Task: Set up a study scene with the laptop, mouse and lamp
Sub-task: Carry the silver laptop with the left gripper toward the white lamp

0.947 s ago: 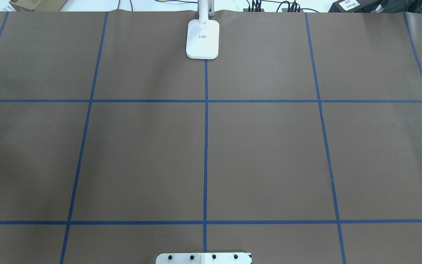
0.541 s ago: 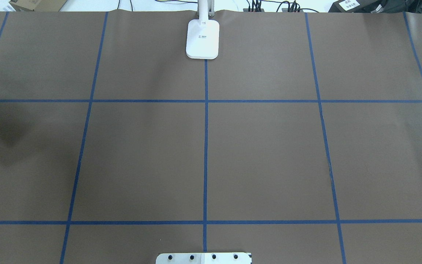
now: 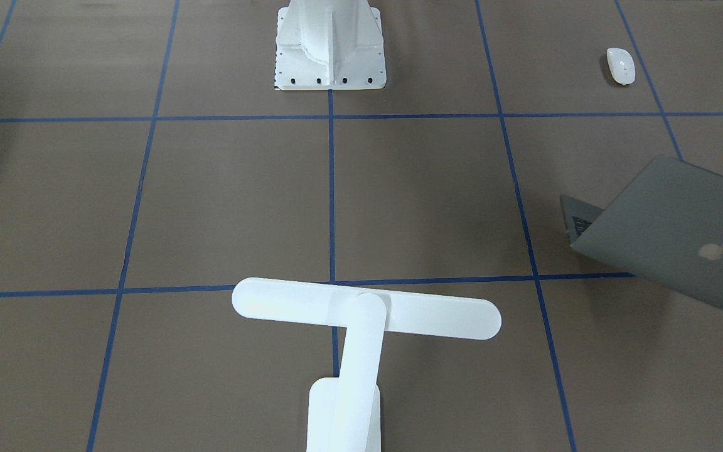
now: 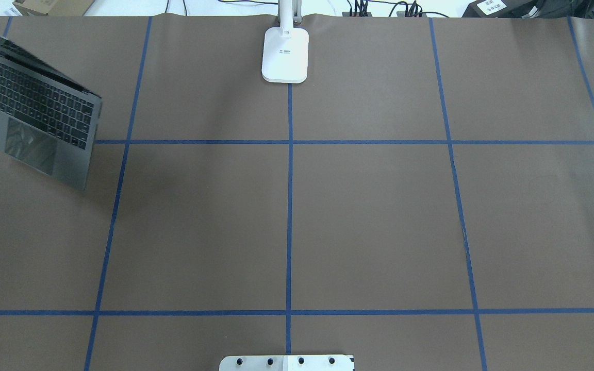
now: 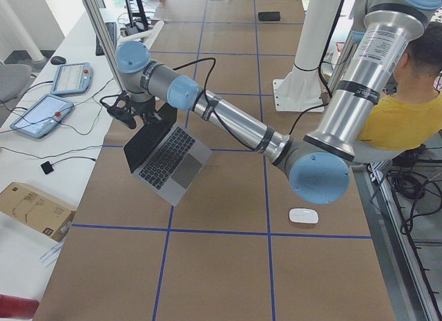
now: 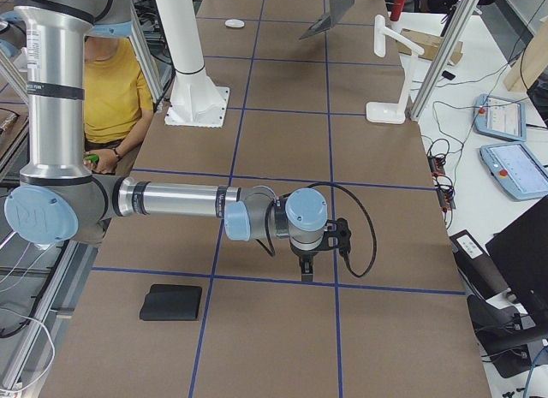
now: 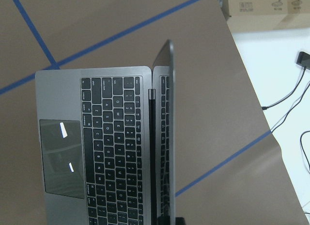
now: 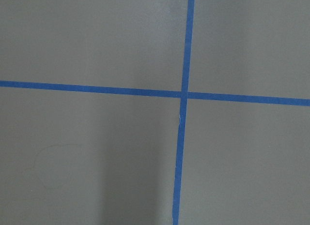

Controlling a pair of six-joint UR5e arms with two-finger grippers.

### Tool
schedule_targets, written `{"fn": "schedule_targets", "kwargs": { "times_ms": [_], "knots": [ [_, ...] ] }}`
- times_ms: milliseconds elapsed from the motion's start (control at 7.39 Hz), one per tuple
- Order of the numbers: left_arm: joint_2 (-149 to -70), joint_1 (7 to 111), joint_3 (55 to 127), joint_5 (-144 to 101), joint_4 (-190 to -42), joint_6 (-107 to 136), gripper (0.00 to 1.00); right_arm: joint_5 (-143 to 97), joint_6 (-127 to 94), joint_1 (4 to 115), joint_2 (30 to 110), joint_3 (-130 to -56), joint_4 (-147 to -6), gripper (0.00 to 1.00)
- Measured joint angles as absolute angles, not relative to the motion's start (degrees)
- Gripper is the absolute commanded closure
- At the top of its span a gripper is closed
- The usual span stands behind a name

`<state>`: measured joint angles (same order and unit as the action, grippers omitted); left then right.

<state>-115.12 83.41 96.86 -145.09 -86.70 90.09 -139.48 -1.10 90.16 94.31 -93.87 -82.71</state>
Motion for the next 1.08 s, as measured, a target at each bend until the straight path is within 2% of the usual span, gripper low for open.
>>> {"fn": "schedule_targets", "kwargs": {
  "times_ms": [1082],
  "knots": [
    [-131.7,61.9,95.7,-133.3,-88.1,129.7,1.00,-139.5,-1.1,90.2,94.4,-93.8,-82.7,0.00]
  ]
}}
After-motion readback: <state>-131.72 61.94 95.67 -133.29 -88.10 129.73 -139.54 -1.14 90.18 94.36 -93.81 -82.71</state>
